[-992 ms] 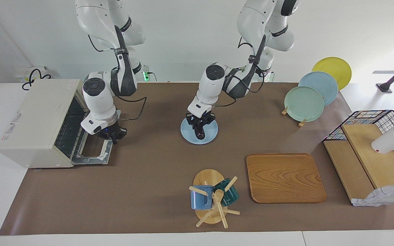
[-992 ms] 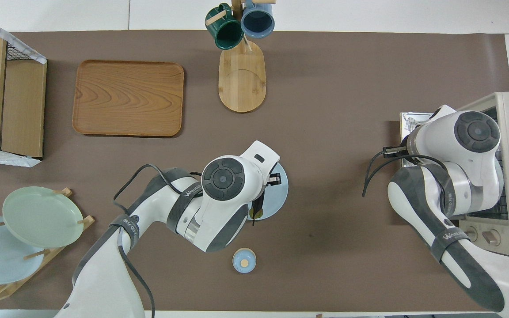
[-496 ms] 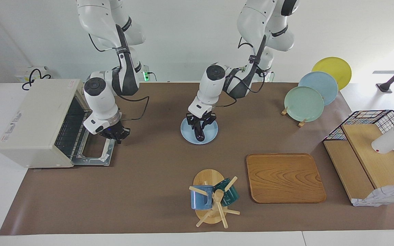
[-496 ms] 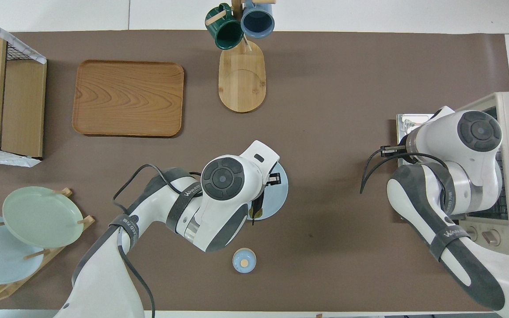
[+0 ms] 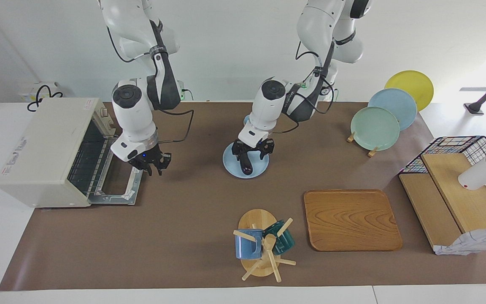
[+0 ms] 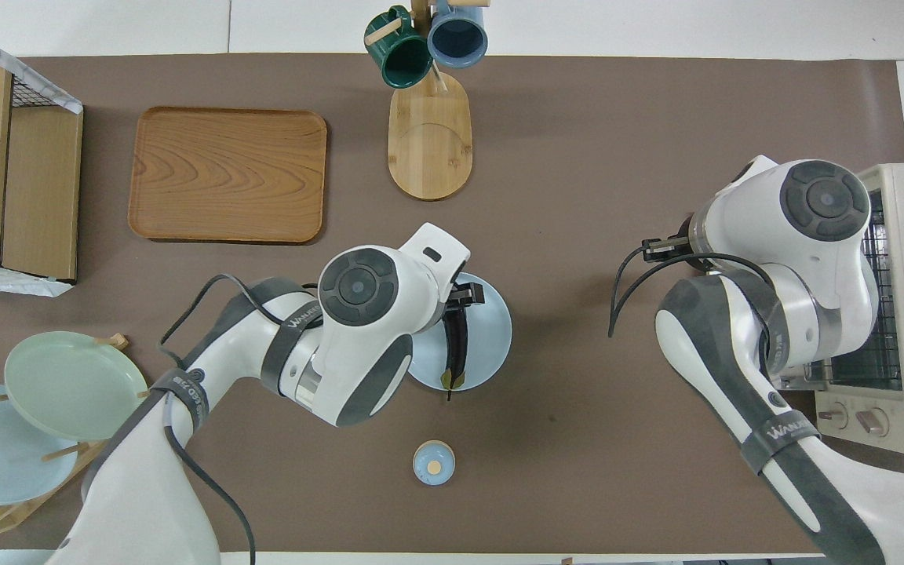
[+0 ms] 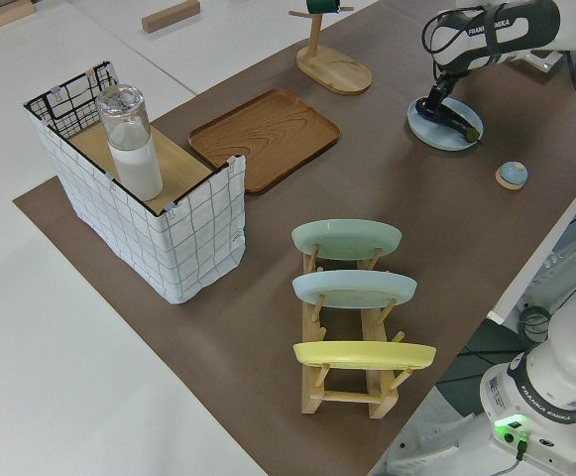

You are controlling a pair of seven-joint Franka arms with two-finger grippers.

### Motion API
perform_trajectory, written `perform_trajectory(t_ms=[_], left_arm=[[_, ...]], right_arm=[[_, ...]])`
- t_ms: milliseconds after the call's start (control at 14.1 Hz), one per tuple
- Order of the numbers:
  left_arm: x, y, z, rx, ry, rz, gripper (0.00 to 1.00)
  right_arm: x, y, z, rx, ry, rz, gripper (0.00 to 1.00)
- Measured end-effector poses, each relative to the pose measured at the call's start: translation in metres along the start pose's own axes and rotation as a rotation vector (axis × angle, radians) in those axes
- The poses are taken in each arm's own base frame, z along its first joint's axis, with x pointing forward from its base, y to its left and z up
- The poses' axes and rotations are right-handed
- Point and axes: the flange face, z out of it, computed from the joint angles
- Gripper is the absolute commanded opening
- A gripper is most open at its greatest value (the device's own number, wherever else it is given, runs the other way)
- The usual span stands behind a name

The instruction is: Put eggplant into oven

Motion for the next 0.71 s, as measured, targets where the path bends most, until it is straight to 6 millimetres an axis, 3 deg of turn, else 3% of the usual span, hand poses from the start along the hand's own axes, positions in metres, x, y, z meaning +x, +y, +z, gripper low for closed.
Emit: perform_trajectory(t_ms=[142,354,425,567,709], left_arm=[[0.033,-0.027,-0.04,0.009,-0.007,-0.014,1.0],[0.087,-0.078,-0.106,0.016,-0.012,-0.025,1.0],[0.102,-0.096,-0.128,0.017,-0.009,-0.033,1.0],[0.124,-0.128,-0.161,0.024,0.018,-0.048,1.0],[0.137,-0.158,-0.19,0.034,0.057,-0.072,1.0]], right_arm=[[0.006,-0.032,-0.026,0.038,-0.015,-0.005,1.0],[0.013,-0.065,-0.058,0.056,-0.016,-0.002,1.0],[0.013,-0.088,-0.069,0.061,-0.012,0.011,1.0],[0.008,-0.148,-0.085,0.074,0.005,0.064,1.0],[-0.007,-0.223,-0.092,0.089,0.011,0.097,1.0]])
